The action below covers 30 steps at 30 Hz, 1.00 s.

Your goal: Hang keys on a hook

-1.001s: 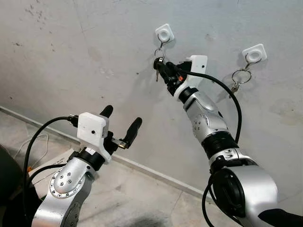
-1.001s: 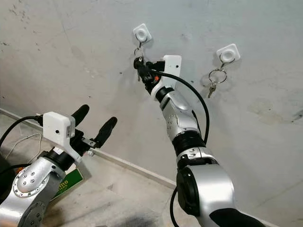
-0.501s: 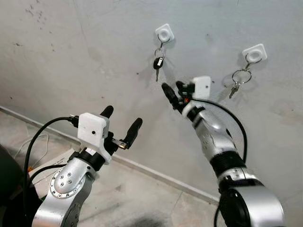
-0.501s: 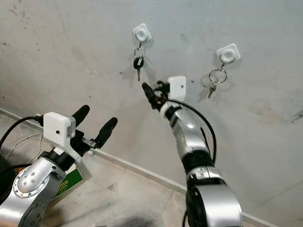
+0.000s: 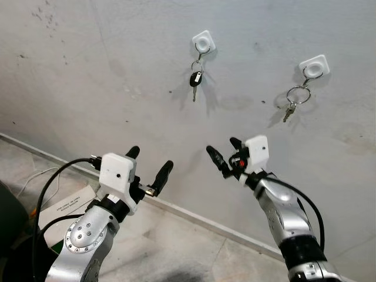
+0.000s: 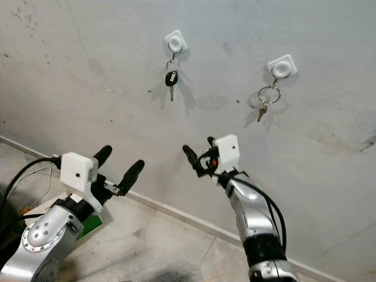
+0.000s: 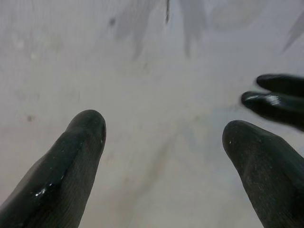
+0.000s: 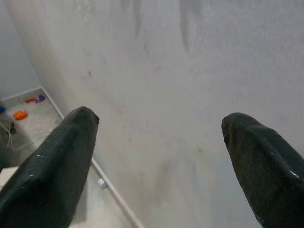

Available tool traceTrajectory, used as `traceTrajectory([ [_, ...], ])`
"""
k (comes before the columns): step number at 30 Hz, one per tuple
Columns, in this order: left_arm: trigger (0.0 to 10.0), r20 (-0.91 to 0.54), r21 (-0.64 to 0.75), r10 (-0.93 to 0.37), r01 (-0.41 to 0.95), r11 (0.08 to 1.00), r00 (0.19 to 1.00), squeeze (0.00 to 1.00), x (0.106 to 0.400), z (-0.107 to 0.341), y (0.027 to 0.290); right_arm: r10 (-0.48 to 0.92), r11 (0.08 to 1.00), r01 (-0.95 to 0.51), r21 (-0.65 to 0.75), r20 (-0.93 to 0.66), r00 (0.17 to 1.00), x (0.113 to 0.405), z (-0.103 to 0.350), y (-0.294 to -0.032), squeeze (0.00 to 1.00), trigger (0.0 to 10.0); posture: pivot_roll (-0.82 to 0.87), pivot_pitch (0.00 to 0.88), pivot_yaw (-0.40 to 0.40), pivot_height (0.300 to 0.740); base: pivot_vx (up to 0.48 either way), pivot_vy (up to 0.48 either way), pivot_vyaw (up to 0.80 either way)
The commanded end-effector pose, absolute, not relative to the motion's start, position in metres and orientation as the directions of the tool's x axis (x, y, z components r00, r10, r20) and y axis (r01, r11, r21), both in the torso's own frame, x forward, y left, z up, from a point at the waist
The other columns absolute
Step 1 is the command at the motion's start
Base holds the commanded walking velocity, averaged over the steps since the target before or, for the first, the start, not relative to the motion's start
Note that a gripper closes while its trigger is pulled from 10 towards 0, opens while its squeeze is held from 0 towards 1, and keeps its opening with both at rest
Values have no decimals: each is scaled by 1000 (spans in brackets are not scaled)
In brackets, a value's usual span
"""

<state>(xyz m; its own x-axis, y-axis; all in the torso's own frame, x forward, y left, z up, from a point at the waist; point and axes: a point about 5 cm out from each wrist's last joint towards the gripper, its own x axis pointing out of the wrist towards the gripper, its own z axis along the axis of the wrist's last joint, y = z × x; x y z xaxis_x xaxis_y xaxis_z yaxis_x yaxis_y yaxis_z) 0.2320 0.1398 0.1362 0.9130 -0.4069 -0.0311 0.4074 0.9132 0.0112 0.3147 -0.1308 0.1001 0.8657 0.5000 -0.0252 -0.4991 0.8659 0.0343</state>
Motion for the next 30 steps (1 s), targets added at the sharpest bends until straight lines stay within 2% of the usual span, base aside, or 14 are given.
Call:
traceTrajectory([
  [1,10000,-57,22,-385,387,922,921,0,232,128,144,501,866,-500,16,-23,865,312,104,-130,1000,10000,116,47,25,740,0,0,0],
  [6,10000,-147,12,-335,341,940,931,0,229,104,158,413,910,-414,-7,-73,908,295,87,-144,1000,10000,83,26,37,740,0,0,0],
  [8,10000,-147,12,-335,341,940,931,0,229,104,158,413,910,-414,-7,-73,908,295,87,-144,1000,10000,83,26,37,740,0,0,0],
  [12,10000,-189,20,-308,317,948,932,0,232,92,165,297,954,-299,-6,-104,949,289,87,-160,1000,10000,65,17,42,740,0,0,0],
  [14,10000,-187,19,-309,318,948,933,0,233,91,164,287,957,-290,-11,-114,951,288,87,-162,1000,10000,65,17,42,740,0,0,0],
  [15,10000,-184,18,-309,318,948,933,0,234,91,163,288,957,-288,17,-130,949,287,85,-163,937,10000,44,7,45,740,0,0,0],
  [16,10000,-184,18,-309,318,948,933,0,234,91,163,288,957,-288,17,-130,949,287,85,-163,937,10000,44,7,45,740,0,0,0],
  [17,10000,-183,16,-309,318,948,933,0,236,90,162,285,958,-285,27,-143,948,287,85,-164,0,10000,44,7,45,740,0,0,0],
  [30,10000,-183,2,-302,308,952,936,0,251,88,159,287,958,-284,44,-170,943,289,83,-164,0,10000,31,0,40,740,0,0,0],
])
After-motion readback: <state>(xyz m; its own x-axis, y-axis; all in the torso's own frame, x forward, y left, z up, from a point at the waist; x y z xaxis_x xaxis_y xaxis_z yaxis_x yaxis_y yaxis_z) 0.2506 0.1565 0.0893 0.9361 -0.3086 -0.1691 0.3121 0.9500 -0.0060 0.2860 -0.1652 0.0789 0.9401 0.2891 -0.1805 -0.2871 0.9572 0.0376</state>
